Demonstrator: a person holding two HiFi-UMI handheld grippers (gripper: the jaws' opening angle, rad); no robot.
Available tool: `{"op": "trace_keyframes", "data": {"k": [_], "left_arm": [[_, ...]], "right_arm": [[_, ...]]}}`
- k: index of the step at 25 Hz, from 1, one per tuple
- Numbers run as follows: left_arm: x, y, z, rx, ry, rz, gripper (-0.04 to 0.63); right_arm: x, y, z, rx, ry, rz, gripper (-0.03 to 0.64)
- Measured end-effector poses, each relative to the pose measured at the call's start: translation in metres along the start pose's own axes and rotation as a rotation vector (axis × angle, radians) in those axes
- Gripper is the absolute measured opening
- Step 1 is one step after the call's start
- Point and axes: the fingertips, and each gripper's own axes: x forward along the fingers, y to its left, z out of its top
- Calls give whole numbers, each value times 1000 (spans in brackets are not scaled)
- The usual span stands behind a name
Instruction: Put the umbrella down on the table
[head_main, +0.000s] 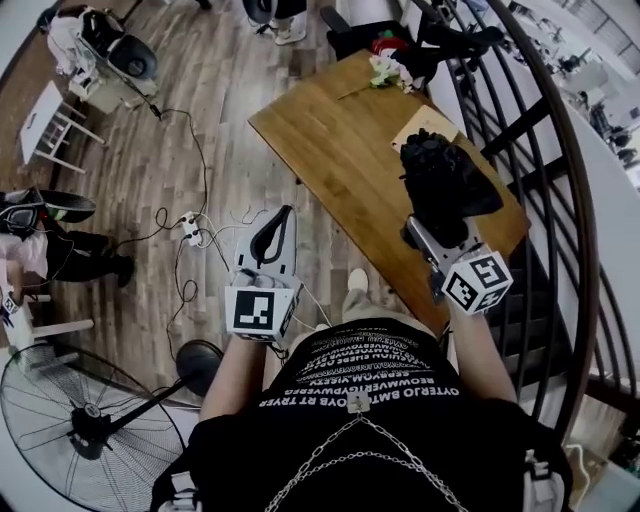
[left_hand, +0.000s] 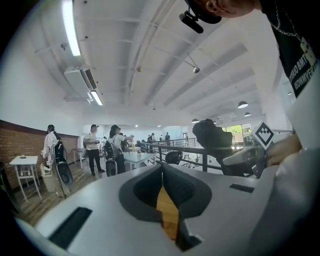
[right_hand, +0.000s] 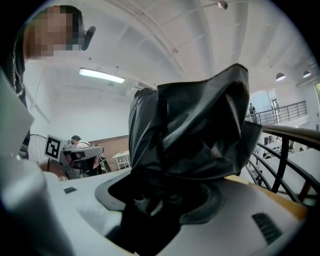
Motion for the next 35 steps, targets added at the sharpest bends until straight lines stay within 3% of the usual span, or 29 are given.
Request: {"op": "trace_keyframes", "data": {"k": [6,13,20,26,30,35], "left_arm": [[19,1,-7,8,21,-1,29],[40,-5,-14,19,67,-5,29],[37,2,-28,25,116,28,29],[34,10,-18,23,95,79,29],[31,2,-11,47,79,63,29],[19,1,-11,51,83,60,29]], "right_arm": [[31,-31,-67,47,122,-4,272],[66,-75,-176,140,378,-24,272],[83,-100,-263,180,542,-51,272],[91,-112,-307,212,647,-71,272],[91,-117,-324,260,701,-115,278],[86,-132,-311,257,652,-193,317]]}}
